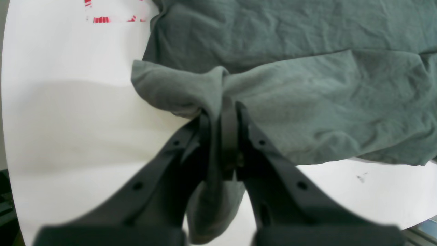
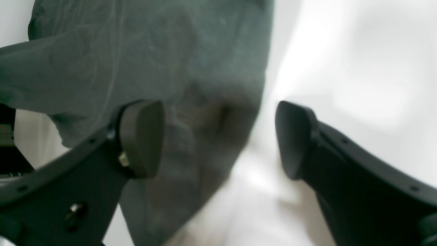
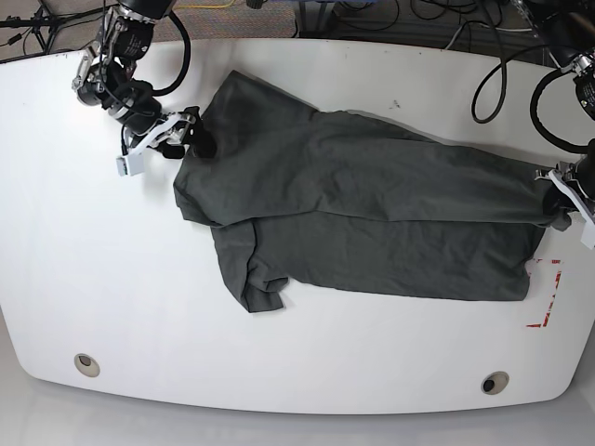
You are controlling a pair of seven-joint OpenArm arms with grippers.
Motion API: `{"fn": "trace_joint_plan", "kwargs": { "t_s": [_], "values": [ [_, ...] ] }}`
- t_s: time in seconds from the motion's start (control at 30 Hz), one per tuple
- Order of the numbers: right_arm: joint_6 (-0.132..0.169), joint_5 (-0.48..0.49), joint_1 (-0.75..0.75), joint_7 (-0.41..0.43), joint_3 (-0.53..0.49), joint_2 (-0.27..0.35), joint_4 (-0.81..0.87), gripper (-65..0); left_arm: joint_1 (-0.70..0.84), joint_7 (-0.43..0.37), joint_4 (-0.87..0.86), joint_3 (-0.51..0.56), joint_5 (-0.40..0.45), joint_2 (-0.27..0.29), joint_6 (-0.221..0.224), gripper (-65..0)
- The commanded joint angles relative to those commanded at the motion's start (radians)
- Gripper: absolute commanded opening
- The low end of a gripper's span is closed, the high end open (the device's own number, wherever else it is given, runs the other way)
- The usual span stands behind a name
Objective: Fold the T-shirt properly
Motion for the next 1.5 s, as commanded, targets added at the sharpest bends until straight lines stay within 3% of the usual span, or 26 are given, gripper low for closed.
{"fn": "trace_joint_plan", "kwargs": {
  "t_s": [0.2,0.3,0.43,0.47,0.5,0.53,0.7,0.9,1.13,1.33,1.5],
  "values": [
    [-0.001,-0.002,0.0,0.0,-0.026,-0.023,0.002,-16.6,0.0,0.0,0.0,0.0,0.0,0.0,0.0,-64.4],
    [-0.002,-0.005,0.0,0.002,-0.023,-0.029,0.002,-23.8,0.0,0.0,0.0,0.0,0.0,0.0,0.0,-64.4],
    [-0.002,-0.005,0.0,0.002,-0.023,-0.026,0.002,-47.2,0.0,0.0,0.0,0.0,0.0,0.0,0.0,-64.4],
    [-0.002,-0.005,0.0,0.002,-0.023,-0.026,0.003,-50.1,0.0,0.0,0.0,0.0,0.0,0.0,0.0,-64.4],
    [-0.002,-0.005,0.0,0.002,-0.023,-0.026,0.005,-59.5,0.0,0.0,0.0,0.0,0.0,0.0,0.0,-64.4],
    [-0.002,-0.005,-0.002,0.002,-0.023,-0.026,0.005,-64.2,0.0,0.0,0.0,0.0,0.0,0.0,0.0,-64.4],
    [-0.002,-0.003,-0.008,0.002,-0.021,-0.025,0.035,-65.0,0.0,0.0,0.0,0.0,0.0,0.0,0.0,-64.4],
    [-0.004,-0.002,-0.069,-0.006,-0.021,-0.025,0.207,-65.0,0.009,0.0,0.035,-0.005,-0.002,0.0,-0.005,-64.6],
    [-0.005,-0.002,-0.144,-0.058,-0.021,-0.025,0.407,-65.0,0.077,0.0,0.123,-0.084,-0.008,0.005,-0.008,-64.6],
    [-0.004,0.0,-0.163,-0.06,-0.021,-0.003,0.476,-65.0,0.083,0.0,0.13,-0.133,-0.008,0.009,-0.064,-64.6],
    [-0.001,0.0,-0.075,-0.06,-0.021,0.055,0.474,-65.0,-0.038,0.0,0.129,-0.133,-0.003,0.061,-0.015,-64.6]
  ]
}}
